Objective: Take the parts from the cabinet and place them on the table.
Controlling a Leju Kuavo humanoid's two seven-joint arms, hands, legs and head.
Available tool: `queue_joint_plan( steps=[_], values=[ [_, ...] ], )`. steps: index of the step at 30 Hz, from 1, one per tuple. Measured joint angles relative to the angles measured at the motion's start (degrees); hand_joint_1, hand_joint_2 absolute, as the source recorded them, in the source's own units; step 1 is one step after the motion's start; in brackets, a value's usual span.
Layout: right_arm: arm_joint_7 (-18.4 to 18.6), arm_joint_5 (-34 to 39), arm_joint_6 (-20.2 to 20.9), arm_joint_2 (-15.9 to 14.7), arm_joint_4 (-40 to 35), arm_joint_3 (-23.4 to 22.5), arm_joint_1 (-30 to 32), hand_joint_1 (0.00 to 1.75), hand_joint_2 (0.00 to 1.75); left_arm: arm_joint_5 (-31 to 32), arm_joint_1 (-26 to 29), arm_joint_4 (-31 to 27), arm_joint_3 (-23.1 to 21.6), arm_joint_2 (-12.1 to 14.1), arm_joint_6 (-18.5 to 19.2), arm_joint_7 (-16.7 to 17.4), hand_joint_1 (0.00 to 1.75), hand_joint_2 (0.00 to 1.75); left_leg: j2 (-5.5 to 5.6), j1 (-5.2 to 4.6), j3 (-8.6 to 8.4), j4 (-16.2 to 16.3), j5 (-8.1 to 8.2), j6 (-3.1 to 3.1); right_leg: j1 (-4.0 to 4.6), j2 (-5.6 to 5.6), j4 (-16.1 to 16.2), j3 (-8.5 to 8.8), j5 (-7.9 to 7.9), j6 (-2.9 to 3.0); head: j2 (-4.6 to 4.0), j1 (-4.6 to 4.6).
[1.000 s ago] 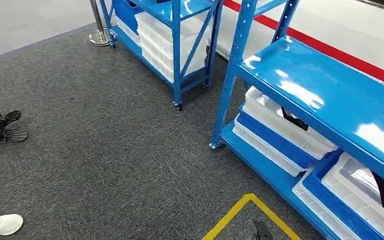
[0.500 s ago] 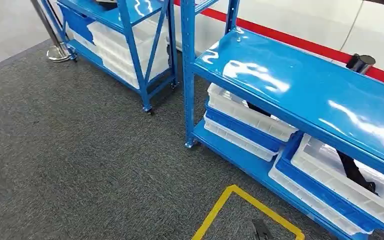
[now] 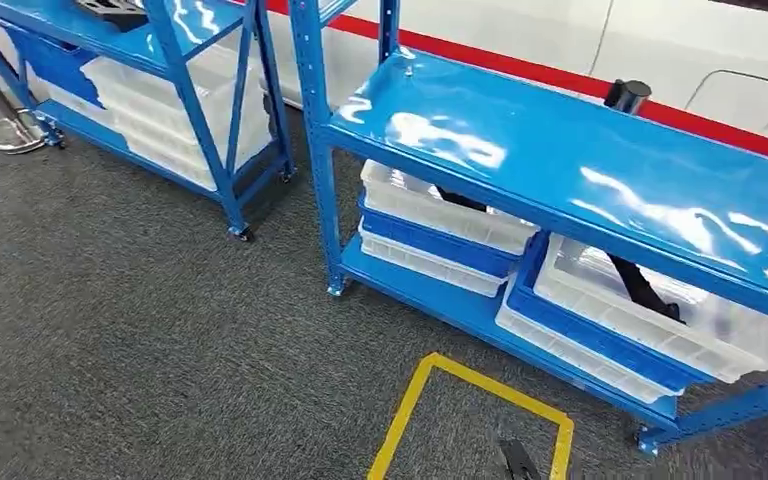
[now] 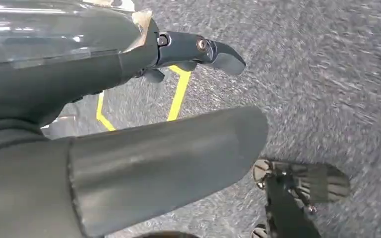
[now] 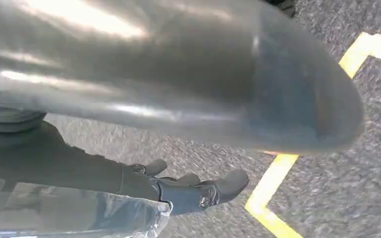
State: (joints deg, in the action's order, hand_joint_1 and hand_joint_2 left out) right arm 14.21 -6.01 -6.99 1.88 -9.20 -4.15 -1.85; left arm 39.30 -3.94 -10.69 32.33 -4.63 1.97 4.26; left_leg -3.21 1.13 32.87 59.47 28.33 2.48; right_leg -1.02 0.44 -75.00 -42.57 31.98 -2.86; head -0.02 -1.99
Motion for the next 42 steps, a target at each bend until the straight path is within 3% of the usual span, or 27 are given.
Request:
queue_joint_plan(
  steps=[2,3,4,7,8,10,11,13,15,17,18,19,21,23,24,25,26,28,29,31,33,34,35,38,39,40,42],
  values=[
    [0.0,0.0,0.0,-0.2,0.0,0.0,0.0,0.0,0.0,0.3,0.0,0.0,0.0,-0.3,-0.2,-0.2,0.0,0.0,-1.37,0.07,-0.31,0.0,0.27,-0.41,-0.21,-1.82,10.0,5.31,-3.71,-1.26,0.02,0.0],
    [0.0,0.0,0.0,-0.2,0.0,0.0,-0.1,0.0,0.0,0.4,0.0,0.0,0.0,-0.3,-0.6,-0.3,0.0,0.0,-2.03,-0.08,-0.63,0.0,0.49,-0.77,-0.18,-4.93,15.1,8.26,-4.99,-1.42,0.0,-0.02],
    [0.0,0.0,0.0,-0.1,0.0,0.0,-0.3,0.0,0.0,0.5,0.1,0.0,0.0,-0.3,-0.7,-0.4,0.0,0.0,-2.56,-0.62,-0.74,0.2,0.92,-1.31,0.32,-5.96,15.8,8.85,-5.04,-0.87,0.02,0.02],
    [0.0,-0.1,0.0,-0.2,0.0,0.0,-0.2,0.0,0.0,0.9,0.0,0.0,0.0,-0.5,-1.5,-0.8,0.0,0.0,-4.37,-0.51,-1.97,-0.5,1.12,-2.07,0.64,-3.51,15.9,8.41,-5.08,0.27,0.0,0.13],
    [0.0,-0.2,0.0,-0.2,0.0,0.0,-0.1,0.0,0.0,1.0,-0.1,-0.1,0.0,-0.6,-1.7,-0.9,0.0,0.0,-4.57,-0.32,-2.25,-0.5,1.48,-2.61,0.13,-2.57,16.1,9.01,-5.24,0.94,0.0,0.11],
    [-0.1,-0.3,0.0,-0.2,0.0,0.0,0.0,0.0,0.0,1.2,-0.2,-0.1,0.0,-0.7,-2.1,-1.0,0.0,0.0,1.37,0.07,-0.81,3.2,4.13,-2.99,-0.53,-1.43,16.2,9.14,-5.38,1.77,0.02,0.4],
    [-0.1,-0.5,0.0,-0.2,0.0,0.0,-0.2,0.0,0.0,1.4,0.0,-0.1,-0.1,-0.8,-2.2,-1.0,0.0,0.0,2.6,0.05,1.21,7.4,6.42,-2.97,-0.47,-0.76,16.2,9.13,-5.34,2.29,0.0,0.48],
    [-0.2,-0.7,0.1,-0.2,0.0,0.0,-0.3,0.0,0.0,1.6,0.2,0.0,-0.1,-0.8,-2.4,-1.0,0.0,0.0,3.29,0.05,5.87,16.0,9.55,-3.03,-0.12,1.14,16.2,9.17,-5.35,2.57,0.0,0.53],
    [-0.2,-0.9,0.2,-0.2,0.0,0.0,-0.1,0.0,0.0,1.8,0.2,0.0,0.0,-0.8,-2.6,-1.0,0.0,0.0,3.37,0.07,6.68,15.7,7.39,-2.85,-0.02,2.82,16.1,9.31,-5.34,2.57,0.0,0.55],
    [-0.2,-0.9,0.2,-0.2,0.0,0.0,0.0,0.0,0.0,1.9,0.1,0.0,0.0,-0.8,-2.7,-1.0,0.0,0.0,4.22,0.15,3.25,7.5,1.8,-2.61,-0.03,4.62,16.1,9.62,-5.33,2.53,0.0,0.53],
    [-0.2,-1.0,0.2,-0.2,0.0,0.0,-0.1,0.0,0.0,2.1,0.1,0.0,-0.1,-0.8,-2.7,-1.0,0.0,0.0,6.17,0.33,1.25,2.9,-0.43,-2.43,-0.06,5.41,16.1,9.68,-5.31,2.5,0.0,0.55],
    [-0.2,-1.0,0.2,-0.1,0.0,0.0,-0.2,0.0,0.0,2.1,0.1,0.0,-0.1,-0.8,-2.8,-1.0,0.0,0.0,8.87,0.49,0.33,0.6,0.06,-2.28,0.45,5.99,15.9,9.45,-5.12,2.06,0.0,0.5],
    [-0.2,-1.0,0.2,-0.2,0.0,0.0,-0.2,0.0,0.0,2.1,0.0,0.0,-0.1,-0.9,-3.0,-1.0,0.0,0.0,7.34,0.07,0.3,0.4,-0.02,-2.03,0.25,7.13,16.1,8.95,-5.33,1.29,0.0,0.48],
    [-0.2,-1.1,0.2,-0.2,0.0,0.0,0.3,0.0,0.0,2.2,-0.2,0.0,0.0,-1.0,-3.1,-1.0,0.0,0.0,6.07,-0.09,0.05,-0.1,-0.4,-1.17,-0.01,8.46,16.5,8.28,-5.61,0.42,0.02,0.48],
    [-0.2,-1.1,0.2,-0.3,0.0,0.0,0.4,0.0,0.0,2.3,-0.4,-0.1,0.0,-1.1,-3.2,-1.0,0.0,0.0,5.18,0.24,-0.22,-0.7,-0.86,-0.59,0.09,6.4,15.7,8.24,-5.38,0.37,0.02,0.5],
    [-0.2,-1.2,0.2,-0.2,0.0,0.0,0.3,0.0,0.0,2.3,-0.4,-0.1,0.0,-1.1,-3.4,-1.0,0.0,0.0,4.7,0.11,-0.38,-1.0,-0.86,-0.27,0.35,3.17,13.9,7.25,-4.29,0.48,0.0,0.22],
    [-0.2,-1.2,0.2,-0.1,0.0,0.0,0.0,0.0,0.0,2.4,-0.3,-0.1,0.0,-1.1,-3.5,-1.0,0.0,0.0,3.66,0.0,-0.38,-1.0,-0.81,-0.06,0.3,1.35,9.7,4.96,-2.23,0.8,0.02,0.09],
    [-0.2,-1.2,0.2,-0.1,0.0,0.0,-0.2,0.0,0.0,2.4,-0.1,-0.1,0.0,-1.1,-3.5,-1.0,0.0,0.0,1.85,-0.16,-0.37,-1.0,-0.65,0.11,0.15,0.32,1.2,0.58,0.95,0.96,0.02,0.11],
    [-0.2,-1.2,0.2,-0.1,0.0,0.0,-0.1,0.0,0.0,2.4,-0.1,-0.1,0.0,-1.1,-3.5,-1.0,0.0,0.0,1.14,-0.15,-0.39,-1.0,-0.58,0.09,0.06,0.19,-1.0,-0.48,1.28,0.61,0.0,0.09],
    [-0.5,-1.6,0.1,-0.2,0.0,0.0,0.2,0.0,0.0,2.6,-0.1,-0.1,0.0,-1.3,-3.6,-1.2,0.0,0.0,-0.13,0.01,-0.59,-0.9,-0.33,-0.2,-0.26,-0.21,2.9,1.55,-0.74,-0.65,0.0,0.09],
    [-1.3,-2.8,-0.8,-0.3,0.0,0.0,0.2,0.0,0.0,2.6,-0.2,-0.1,0.0,-1.4,-3.9,-1.2,0.0,0.0,-0.68,0.15,-1.11,-0.9,0.06,-0.81,-0.69,-1.25,13.9,7.68,-4.36,-1.89,0.02,0.11],
    [-1.5,-3.1,-1.1,-0.3,0.0,0.0,0.2,0.0,0.0,2.6,-0.3,-0.1,0.0,-1.4,-4.1,-1.3,0.0,0.0,-1.09,-0.05,-1.3,-0.9,0.23,-1.17,-0.79,-2.36,16.4,8.84,-4.76,-1.7,0.02,0.07],
    [-1.6,-3.3,-1.3,-0.2,0.0,0.0,0.2,0.0,0.0,2.6,-0.4,-0.1,0.0,-1.4,-4.3,-1.4,0.0,0.0,-1.16,-0.37,-1.38,-0.8,0.52,-1.67,-0.08,-2.04,16.5,9.54,-5.07,-1.11,0.0,0.13],
    [-1.5,-4.0,-2.0,-0.2,0.0,0.2,0.4,0.0,0.0,2.7,-0.5,-0.1,0.0,-1.5,-4.8,-1.4,0.0,0.0,-1.48,-0.17,-2.08,-1.4,0.25,-2.47,0.14,-1.58,16.4,9.44,-5.05,0.12,0.0,0.22],
    [-1.5,-4.1,-2.1,-0.3,0.0,0.2,0.3,0.0,0.0,2.8,-0.5,-0.1,0.0,-1.5,-4.8,-1.4,0.0,0.0,-0.85,0.2,-1.98,-1.2,0.63,-2.96,-0.9,-1.29,16.6,9.73,-5.28,0.79,0.02,0.26],
    [-1.5,-4.2,-2.1,-0.2,0.0,0.3,0.3,0.0,0.0,2.8,-0.6,-0.1,0.0,-1.5,-4.8,-1.4,0.0,0.0,1.03,0.3,-1.59,0.1,1.69,-3.14,-0.83,-1.1,16.6,9.78,-5.19,0.9,0.0,0.29],
    [-1.5,-4.2,-2.3,-0.2,0.0,0.5,0.0,0.0,0.0,2.8,-0.4,-0.1,-0.1,-1.5,-4.9,-1.4,0.0,0.0,2.83,0.26,2.69,8.7,6.29,-3.14,-0.63,-0.84,16.6,9.8,-5.05,1.93,0.0,0.33]
  ],
)
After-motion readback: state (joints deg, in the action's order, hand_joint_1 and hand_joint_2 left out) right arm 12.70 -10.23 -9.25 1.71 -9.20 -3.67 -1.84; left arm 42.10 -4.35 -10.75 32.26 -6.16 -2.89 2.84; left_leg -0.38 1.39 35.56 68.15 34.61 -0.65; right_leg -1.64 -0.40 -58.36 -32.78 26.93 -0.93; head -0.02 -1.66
